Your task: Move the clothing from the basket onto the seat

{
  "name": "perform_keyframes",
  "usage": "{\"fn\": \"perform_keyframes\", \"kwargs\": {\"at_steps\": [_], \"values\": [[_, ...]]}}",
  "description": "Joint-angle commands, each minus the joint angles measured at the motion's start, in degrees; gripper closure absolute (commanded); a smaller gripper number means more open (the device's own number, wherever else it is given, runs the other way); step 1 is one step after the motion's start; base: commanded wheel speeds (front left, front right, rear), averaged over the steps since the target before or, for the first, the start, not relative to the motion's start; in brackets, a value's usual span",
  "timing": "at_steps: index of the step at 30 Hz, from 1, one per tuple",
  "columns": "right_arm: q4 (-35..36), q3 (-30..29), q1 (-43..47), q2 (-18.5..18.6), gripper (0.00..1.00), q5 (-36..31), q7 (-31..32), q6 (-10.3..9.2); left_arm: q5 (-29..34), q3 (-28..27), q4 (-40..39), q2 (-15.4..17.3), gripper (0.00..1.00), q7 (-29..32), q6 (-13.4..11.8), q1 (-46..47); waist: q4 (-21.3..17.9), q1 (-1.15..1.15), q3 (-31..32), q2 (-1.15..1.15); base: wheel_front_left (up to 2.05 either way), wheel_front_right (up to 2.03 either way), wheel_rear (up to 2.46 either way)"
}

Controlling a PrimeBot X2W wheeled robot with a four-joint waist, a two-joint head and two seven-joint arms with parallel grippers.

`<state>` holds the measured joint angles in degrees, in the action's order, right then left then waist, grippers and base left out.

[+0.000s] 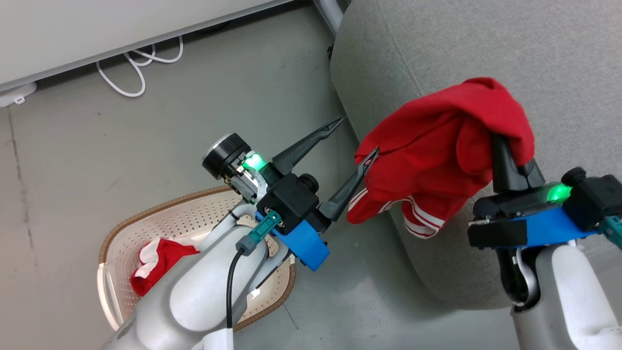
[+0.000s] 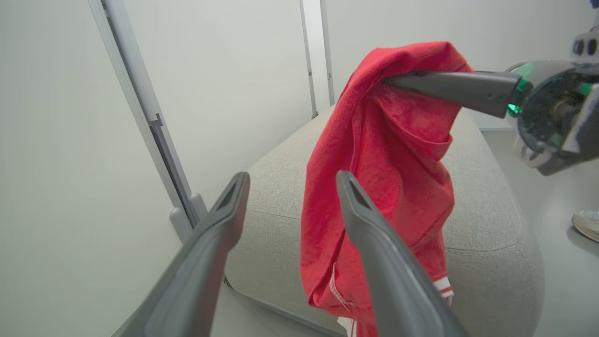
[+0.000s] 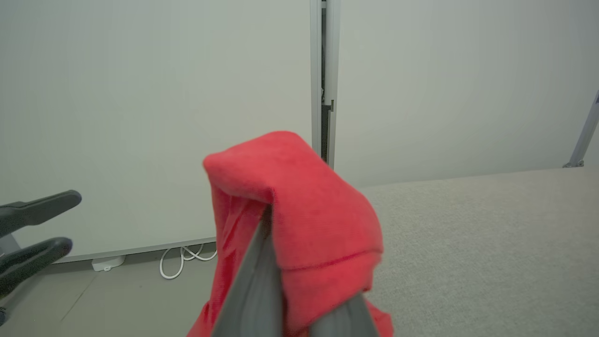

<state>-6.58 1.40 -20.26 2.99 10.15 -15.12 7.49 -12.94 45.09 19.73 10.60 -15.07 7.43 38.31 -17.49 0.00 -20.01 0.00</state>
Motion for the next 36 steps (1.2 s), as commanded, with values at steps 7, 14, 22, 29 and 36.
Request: {"fn": "perform_keyframes", "kwargs": {"at_steps": [7, 14, 22, 29, 36], "values": [[2.51, -2.77, -6.81, -0.16, 1.00, -1.41, -0.06, 0.01, 1.02, -0.54, -1.43, 0.97, 0.00, -0.17, 0.06, 2.73, 0.99, 0.00, -3.84, 0.00, 0.00, 0.00, 0.00], [7.07, -12.75, -24.38, 3.45, 1.00, -2.96, -0.05, 0.01, 2.29, -0.47, -3.17, 3.25, 0.00, -0.16, 0.06, 7.76, 2.62, 0.00, -14.35, 0.00, 0.00, 0.00, 0.00], [7.02, -24.28, -38.34, 13.80, 1.00, -3.23, -0.05, 0.01, 3.34, 0.18, -4.88, 6.19, 0.00, -0.16, 0.06, 11.97, 3.02, 0.00, -23.23, 0.00, 0.00, 0.00, 0.00], [-1.75, -29.16, -40.56, 19.53, 1.00, -2.31, -0.05, 0.01, 3.83, 0.33, -5.99, 8.29, 0.00, -0.16, 0.06, 13.82, 1.63, 0.00, -28.06, 0.00, 0.00, 0.00, 0.00], [-16.22, -28.90, -36.55, 18.35, 1.00, -4.41, -0.04, 0.00, 3.69, 1.16, -6.53, 8.00, 0.00, -0.16, 0.06, 14.88, 2.06, 0.00, -29.65, 0.00, 0.00, 0.00, 0.00]]}}
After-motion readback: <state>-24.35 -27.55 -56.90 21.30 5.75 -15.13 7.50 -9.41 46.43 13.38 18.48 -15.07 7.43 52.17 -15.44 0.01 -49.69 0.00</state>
